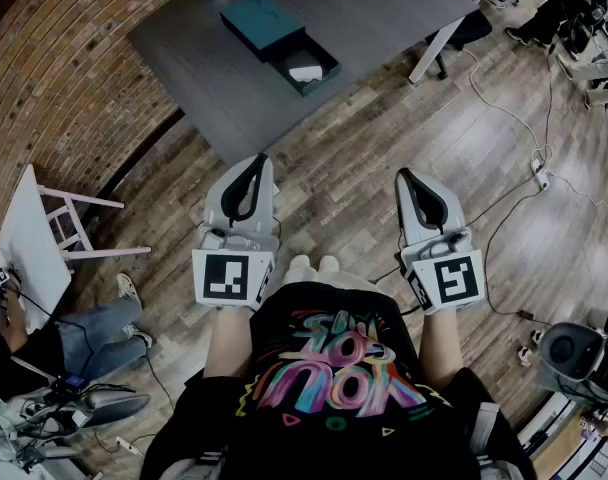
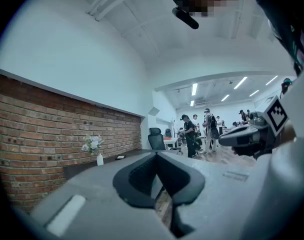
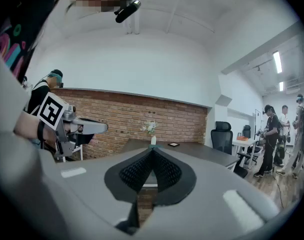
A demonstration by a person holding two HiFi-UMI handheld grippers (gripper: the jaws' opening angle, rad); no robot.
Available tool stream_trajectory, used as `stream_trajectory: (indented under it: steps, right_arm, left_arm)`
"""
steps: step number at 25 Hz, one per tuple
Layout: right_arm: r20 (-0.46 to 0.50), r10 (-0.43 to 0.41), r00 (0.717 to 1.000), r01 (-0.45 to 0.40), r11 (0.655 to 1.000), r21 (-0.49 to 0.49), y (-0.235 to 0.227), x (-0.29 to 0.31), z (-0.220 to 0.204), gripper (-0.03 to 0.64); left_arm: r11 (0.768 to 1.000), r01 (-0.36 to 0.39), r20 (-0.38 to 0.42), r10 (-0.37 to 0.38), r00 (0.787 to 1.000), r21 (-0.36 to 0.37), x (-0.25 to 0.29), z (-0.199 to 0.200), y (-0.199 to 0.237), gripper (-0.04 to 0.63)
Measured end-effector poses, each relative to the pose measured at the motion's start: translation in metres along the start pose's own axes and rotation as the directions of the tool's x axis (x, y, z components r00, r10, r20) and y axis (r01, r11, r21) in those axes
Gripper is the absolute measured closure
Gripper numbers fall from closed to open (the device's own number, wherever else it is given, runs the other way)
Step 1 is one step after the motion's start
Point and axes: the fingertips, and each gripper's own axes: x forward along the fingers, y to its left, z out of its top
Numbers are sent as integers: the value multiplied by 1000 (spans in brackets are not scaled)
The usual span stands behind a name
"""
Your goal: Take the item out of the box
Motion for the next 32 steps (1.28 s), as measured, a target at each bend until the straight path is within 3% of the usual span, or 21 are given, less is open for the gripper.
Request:
stream_trajectory:
  steps: [11,19,32]
  right_arm:
    - [14,-11,1000,11,1000,10,-30,-14,-11,617]
    - [11,10,1000,-10,1000,25,-36,0,-18,617]
    - [-5,5,1000,-5,1000,16,-80,113,-14,615]
  left_arm:
    - [999,-55,-8,55,998,2,-3,-2,-19,597]
    - [996,-84,-29,84,996,12,7,-8,-7,597]
    - [998,-66,-21,66,998,-10,123,-7,64,595]
